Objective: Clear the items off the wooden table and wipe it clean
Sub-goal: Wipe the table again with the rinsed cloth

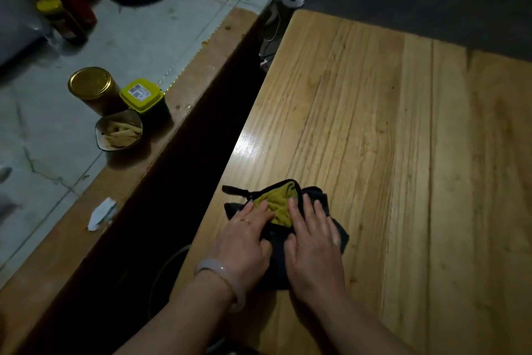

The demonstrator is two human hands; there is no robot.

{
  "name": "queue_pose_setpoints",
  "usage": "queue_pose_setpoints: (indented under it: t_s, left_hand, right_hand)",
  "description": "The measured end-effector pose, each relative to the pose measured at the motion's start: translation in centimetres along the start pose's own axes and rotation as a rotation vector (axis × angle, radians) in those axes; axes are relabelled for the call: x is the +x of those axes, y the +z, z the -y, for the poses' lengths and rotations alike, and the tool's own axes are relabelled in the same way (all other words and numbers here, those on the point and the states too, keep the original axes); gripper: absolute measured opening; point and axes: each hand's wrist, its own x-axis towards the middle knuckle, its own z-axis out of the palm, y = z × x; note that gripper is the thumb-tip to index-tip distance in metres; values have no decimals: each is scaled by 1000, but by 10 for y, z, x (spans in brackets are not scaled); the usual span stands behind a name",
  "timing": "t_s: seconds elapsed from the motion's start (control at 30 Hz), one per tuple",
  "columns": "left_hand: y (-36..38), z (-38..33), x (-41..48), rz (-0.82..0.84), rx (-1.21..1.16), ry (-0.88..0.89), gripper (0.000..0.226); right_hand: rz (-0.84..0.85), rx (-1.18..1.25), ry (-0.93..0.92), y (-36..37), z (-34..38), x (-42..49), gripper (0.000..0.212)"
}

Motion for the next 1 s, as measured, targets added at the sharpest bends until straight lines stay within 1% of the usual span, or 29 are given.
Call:
queue_pose_setpoints:
  t_s: [0.1, 0.17, 0.2, 0.3, 0.37, 0.47, 0.5, 0.53, 0.57, 0.63, 0.73, 0.83, 0.97, 1.0]
  left_hand:
    - [11, 2, -14, -42, 14, -23, 54]
    - [17, 2, -21, -70, 26, -47, 56]
    - [19, 2, -25, -82, 29, -55, 58]
    - [24, 1, -31, -140, 23, -51, 57]
    - [28, -1, -37, -202, 15, -58, 53]
    - [37, -7, -47, -326, 3, -158, 49]
    - [39, -9, -50, -361, -15, -217, 53]
    - [40, -12, -53, -384, -42, -281, 59]
    - [41, -14, -55, -389, -76, -347, 67]
    - [39, -16, -55, -352, -152, -465, 82]
    - [36, -20, -53, -277, -266, -568, 90]
    - [35, -19, -52, -264, -433, -601, 85]
    - [31, -12, -59, -333, -710, -623, 70]
    - [28, -10, -61, -352, -794, -614, 67]
  right_hand:
    - [14, 67, -22, -8, -3, -6, 61]
    - [19, 94, -28, -13, -6, -8, 55]
    - [9, 109, -32, -16, -7, -10, 55]
    - [-28, 136, -52, -22, -11, -16, 65]
    - [-13, 158, -22, -25, -13, -21, 76]
    - [40, 202, 121, -27, -16, -24, 95]
    - [54, 216, 174, -29, -17, -25, 96]
    - [66, 226, 224, -30, -17, -25, 90]
    - [75, 231, 269, -32, -18, -24, 80]
    - [104, 203, 327, -36, -19, -24, 64]
    - [136, 192, 316, -42, -22, -27, 51]
    - [144, 365, 294, -50, -19, -33, 40]
    - [178, 742, 315, -62, -10, -41, 35]
    - [182, 849, 334, -64, -8, -42, 37]
